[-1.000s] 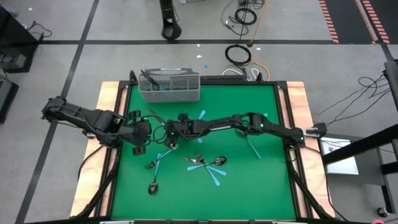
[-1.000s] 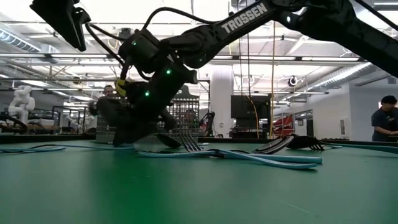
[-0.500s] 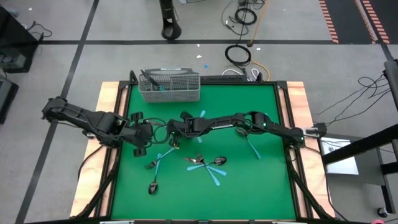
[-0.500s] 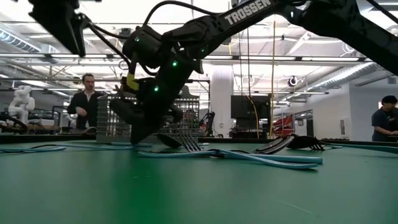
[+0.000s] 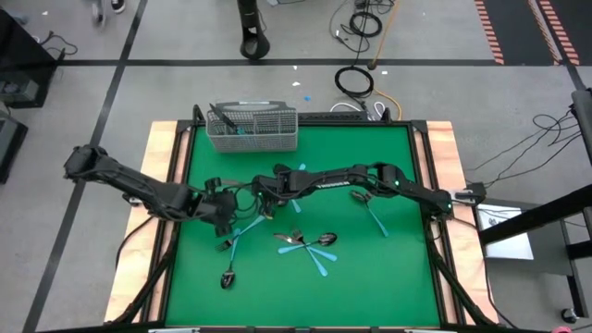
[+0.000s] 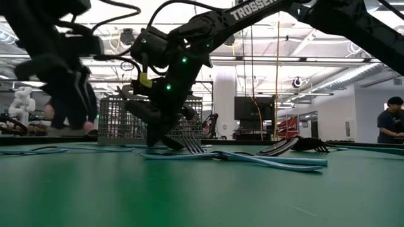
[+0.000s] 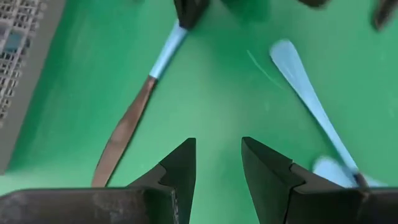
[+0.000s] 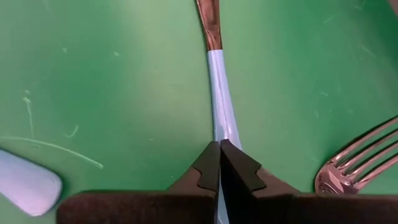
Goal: Sort silverware
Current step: Put the table knife into the silverware rack
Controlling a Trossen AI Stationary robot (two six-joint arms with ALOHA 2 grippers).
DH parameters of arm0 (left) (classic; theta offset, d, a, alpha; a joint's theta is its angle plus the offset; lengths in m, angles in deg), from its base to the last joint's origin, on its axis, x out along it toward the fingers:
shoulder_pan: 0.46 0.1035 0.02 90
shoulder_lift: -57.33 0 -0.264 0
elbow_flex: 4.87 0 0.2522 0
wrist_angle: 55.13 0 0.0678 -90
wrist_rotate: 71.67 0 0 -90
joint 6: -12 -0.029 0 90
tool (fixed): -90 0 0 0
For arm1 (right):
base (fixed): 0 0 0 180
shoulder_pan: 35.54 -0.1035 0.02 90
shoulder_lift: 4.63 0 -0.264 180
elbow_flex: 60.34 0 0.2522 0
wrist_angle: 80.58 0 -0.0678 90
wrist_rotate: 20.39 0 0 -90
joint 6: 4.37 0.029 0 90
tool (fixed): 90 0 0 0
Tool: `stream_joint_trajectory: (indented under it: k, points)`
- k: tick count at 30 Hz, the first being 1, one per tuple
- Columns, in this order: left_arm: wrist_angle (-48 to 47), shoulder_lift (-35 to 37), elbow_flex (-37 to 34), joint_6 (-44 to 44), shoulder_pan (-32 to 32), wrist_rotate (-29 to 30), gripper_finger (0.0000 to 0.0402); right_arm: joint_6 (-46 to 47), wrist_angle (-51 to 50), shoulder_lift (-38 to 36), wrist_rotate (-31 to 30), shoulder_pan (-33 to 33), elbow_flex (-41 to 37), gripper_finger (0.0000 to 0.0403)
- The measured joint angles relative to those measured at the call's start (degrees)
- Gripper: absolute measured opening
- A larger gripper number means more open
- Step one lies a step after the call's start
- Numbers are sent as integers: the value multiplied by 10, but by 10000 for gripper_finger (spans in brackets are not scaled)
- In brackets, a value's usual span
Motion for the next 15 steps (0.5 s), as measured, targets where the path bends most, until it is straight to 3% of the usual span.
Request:
stream_joint_trajectory:
  k: [4,8,12,15]
  points:
    - [42,35,1,-50,-19,1,132,0,-2,0,3,0,0,1]
    - [21,104,30,-88,-37,22,132,0,-17,-1,2,2,1,1]
    - [-90,165,34,-5,-23,75,132,-7,-19,-2,4,4,1,1]
    - [-157,178,33,65,5,68,132,-8,-19,-2,4,4,1,1]
